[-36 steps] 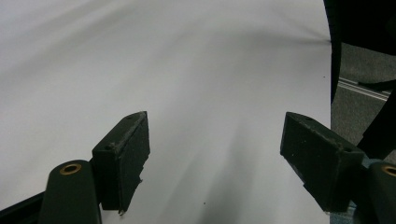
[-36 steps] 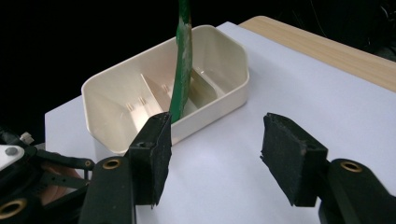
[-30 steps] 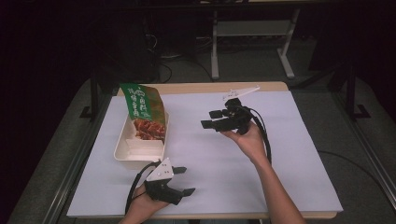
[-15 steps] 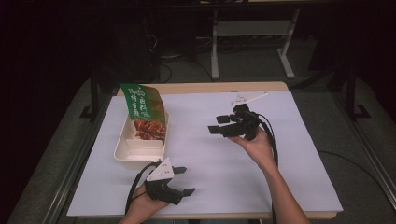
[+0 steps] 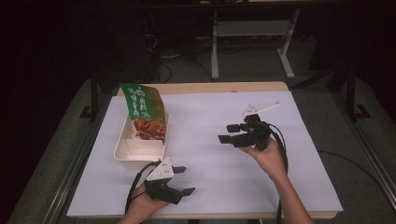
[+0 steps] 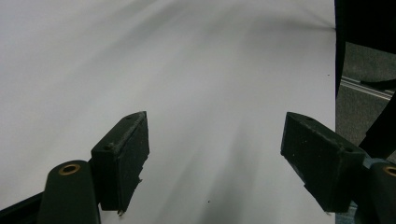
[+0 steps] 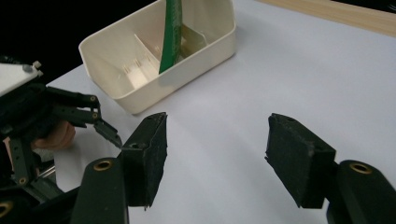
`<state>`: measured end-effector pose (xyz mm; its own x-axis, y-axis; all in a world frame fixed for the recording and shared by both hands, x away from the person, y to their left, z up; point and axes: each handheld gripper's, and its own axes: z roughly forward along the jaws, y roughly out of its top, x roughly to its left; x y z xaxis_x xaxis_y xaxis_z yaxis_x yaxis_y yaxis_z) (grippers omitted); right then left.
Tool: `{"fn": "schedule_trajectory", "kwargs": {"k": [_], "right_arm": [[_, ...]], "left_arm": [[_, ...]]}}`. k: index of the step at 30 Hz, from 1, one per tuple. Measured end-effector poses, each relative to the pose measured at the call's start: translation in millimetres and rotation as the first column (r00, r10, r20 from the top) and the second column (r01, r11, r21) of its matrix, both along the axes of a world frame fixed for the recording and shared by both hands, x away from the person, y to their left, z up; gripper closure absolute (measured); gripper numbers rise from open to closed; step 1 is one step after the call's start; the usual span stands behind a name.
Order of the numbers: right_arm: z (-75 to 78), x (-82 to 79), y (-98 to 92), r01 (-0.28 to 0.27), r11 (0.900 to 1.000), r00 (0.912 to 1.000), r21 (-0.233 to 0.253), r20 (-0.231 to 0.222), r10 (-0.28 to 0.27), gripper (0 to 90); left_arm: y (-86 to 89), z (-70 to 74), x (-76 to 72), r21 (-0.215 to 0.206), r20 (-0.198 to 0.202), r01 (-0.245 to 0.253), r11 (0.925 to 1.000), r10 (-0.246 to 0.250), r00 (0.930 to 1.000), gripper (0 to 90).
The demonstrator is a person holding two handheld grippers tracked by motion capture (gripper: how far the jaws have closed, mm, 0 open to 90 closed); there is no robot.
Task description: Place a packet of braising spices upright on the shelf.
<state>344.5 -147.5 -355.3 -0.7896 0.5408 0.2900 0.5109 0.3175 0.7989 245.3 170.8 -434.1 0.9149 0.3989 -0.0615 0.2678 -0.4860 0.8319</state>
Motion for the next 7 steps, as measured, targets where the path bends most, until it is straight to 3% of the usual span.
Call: {"fn": "schedule_trajectory", "kwargs": {"k": [7], "right_arm": [[-9.7,-17.6,-9.1,0.003,1.000,1.0000,-0.019,0.002,-0.003,34.9]], "left_arm": [[-0.4,-0.2,0.1,0.004,0.004,0.003,1.0000,-0.003,1.0000,22.3]]}}
